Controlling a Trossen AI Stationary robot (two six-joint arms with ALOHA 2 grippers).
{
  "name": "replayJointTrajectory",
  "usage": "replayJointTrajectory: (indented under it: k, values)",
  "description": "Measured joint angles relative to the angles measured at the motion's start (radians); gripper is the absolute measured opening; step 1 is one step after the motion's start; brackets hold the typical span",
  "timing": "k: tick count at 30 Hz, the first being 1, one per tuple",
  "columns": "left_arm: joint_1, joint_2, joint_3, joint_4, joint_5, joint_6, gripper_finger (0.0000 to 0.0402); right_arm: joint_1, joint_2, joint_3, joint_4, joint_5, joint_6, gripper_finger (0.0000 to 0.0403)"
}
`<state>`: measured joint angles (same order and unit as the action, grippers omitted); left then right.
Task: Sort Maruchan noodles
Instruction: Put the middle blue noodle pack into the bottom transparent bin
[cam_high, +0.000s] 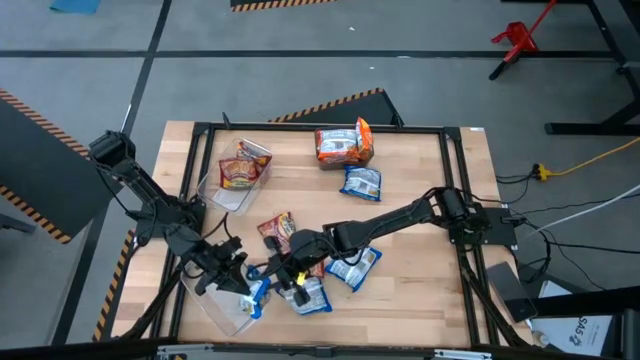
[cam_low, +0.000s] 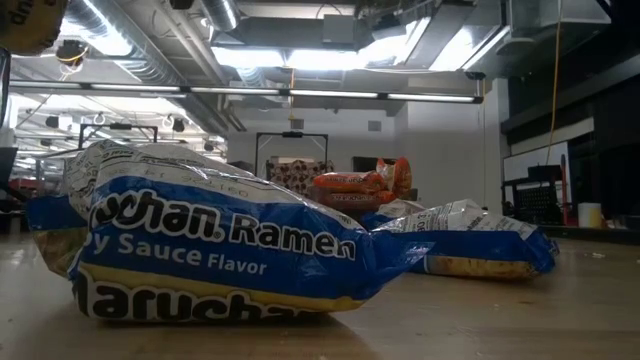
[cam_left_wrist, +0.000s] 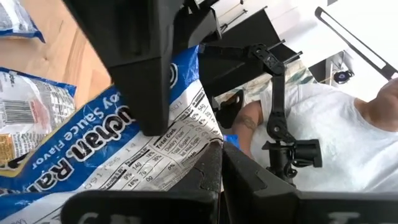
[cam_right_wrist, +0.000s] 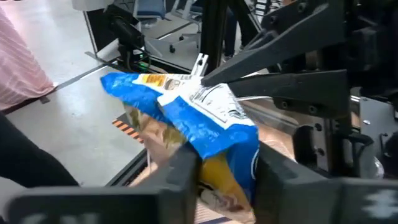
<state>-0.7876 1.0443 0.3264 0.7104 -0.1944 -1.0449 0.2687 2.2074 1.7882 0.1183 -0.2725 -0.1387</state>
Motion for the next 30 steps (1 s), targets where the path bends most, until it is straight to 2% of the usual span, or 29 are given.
replayJointTrajectory:
  k: [4, 6, 11, 17, 23, 26, 30]
  values:
    - [0.000, 0.000, 0.000, -0.011, -0.023, -0.063, 0.0004, 0.000, 0.000, 0.000, 0.000, -0.010, 0.000, 0.0022]
    - [0.001, -0.010, 0.000, -0.012, -0.021, -0.093, 0.0014, 0.000, 0.000, 0.000, 0.003, -0.032, 0.002, 0.0009]
    - [0.001, -0.093, 0.000, -0.019, -0.016, -0.098, 0.0036, -0.001, -0.002, 0.000, 0.015, -0.034, 0.036, 0.0017]
    - [0.002, -0.253, 0.002, -0.048, 0.012, -0.098, 0.0033, -0.001, -0.002, 0.000, 0.068, -0.001, 0.077, 0.0010]
    - [0.002, -0.386, 0.002, -0.152, -0.033, -0.097, 0.0033, -0.008, 0.001, 0.005, 0.143, -0.001, 0.138, 0.0005]
    - [0.002, -0.436, 0.002, -0.211, -0.039, -0.097, 0.0033, -0.016, 0.032, 0.055, 0.137, -0.007, 0.163, 0.0007]
    - [0.002, -0.493, 0.002, -0.261, -0.068, -0.102, 0.0033, -0.021, 0.126, 0.228, 0.038, -0.060, 0.188, 0.0004]
